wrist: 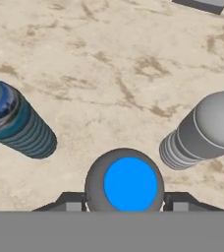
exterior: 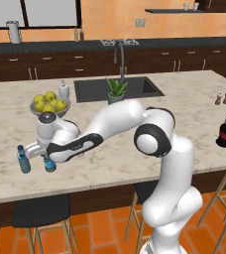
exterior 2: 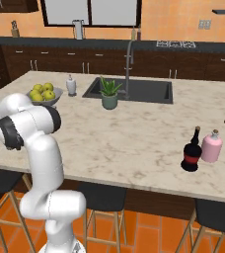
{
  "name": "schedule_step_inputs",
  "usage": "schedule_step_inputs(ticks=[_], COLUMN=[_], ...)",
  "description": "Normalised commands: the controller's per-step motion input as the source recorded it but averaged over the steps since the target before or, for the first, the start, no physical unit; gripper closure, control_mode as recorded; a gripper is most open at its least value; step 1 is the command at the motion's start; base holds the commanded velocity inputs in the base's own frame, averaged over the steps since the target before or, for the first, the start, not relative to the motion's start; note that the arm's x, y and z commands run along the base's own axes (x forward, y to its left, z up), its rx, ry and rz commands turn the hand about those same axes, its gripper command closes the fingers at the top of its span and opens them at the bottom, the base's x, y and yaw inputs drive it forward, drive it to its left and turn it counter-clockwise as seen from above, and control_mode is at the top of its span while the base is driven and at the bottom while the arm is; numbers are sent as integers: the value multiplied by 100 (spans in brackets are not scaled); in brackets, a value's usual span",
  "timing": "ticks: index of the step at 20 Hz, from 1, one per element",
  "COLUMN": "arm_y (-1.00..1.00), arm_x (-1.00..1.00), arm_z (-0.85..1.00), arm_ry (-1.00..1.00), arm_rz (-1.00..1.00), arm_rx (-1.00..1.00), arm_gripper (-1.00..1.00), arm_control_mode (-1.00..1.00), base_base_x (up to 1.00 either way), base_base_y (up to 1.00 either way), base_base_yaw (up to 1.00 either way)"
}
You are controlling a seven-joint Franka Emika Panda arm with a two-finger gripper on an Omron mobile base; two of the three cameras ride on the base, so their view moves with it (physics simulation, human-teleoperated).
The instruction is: Move the plastic bottles in the middle to the plastics group, and the glass bottles in the middle to the glass group.
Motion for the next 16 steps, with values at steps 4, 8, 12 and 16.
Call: schedule_step_inputs(ticks=[4, 8, 12, 16], arm_y=[-4, -10, -1, 0], arm_x=[0, 0, 0, 0], arm_z=[0, 0, -1, 0], arm_ry=[0, 0, 0, 0], arm_rz=[0, 0, 0, 0], arm_rx=[3, 11, 3, 0], arm_gripper=[100, 100, 100, -100], arm_control_mode=[-100, -100, -100, -100], base_base_x=[0, 0, 0, 0], base_base_y=[0, 0, 0, 0], base_base_yaw=[0, 0, 0, 0])
